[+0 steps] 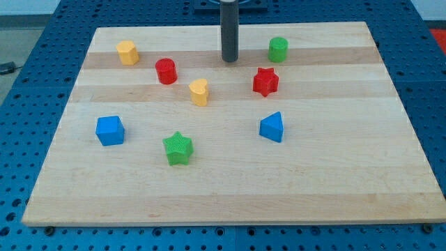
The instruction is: Place the yellow heart to the bottom right of green star
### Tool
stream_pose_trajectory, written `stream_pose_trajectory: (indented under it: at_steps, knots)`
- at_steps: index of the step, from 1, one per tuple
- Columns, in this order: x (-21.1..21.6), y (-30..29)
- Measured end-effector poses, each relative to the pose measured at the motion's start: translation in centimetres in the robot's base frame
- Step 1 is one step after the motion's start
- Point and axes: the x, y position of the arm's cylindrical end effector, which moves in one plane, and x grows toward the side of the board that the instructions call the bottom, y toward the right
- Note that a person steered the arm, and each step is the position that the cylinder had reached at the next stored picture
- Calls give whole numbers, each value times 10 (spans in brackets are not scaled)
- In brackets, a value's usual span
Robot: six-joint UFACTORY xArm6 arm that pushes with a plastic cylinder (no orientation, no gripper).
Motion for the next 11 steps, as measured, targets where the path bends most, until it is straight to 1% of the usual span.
stream_pose_trajectory:
  at_steps: [2,3,4,7,9,10,11]
  knots:
    - [27,-44]
    - [54,-58]
    - [70,-58]
    - [144,-55]
    - [180,-33]
    - [190,-35]
    - [194,-48]
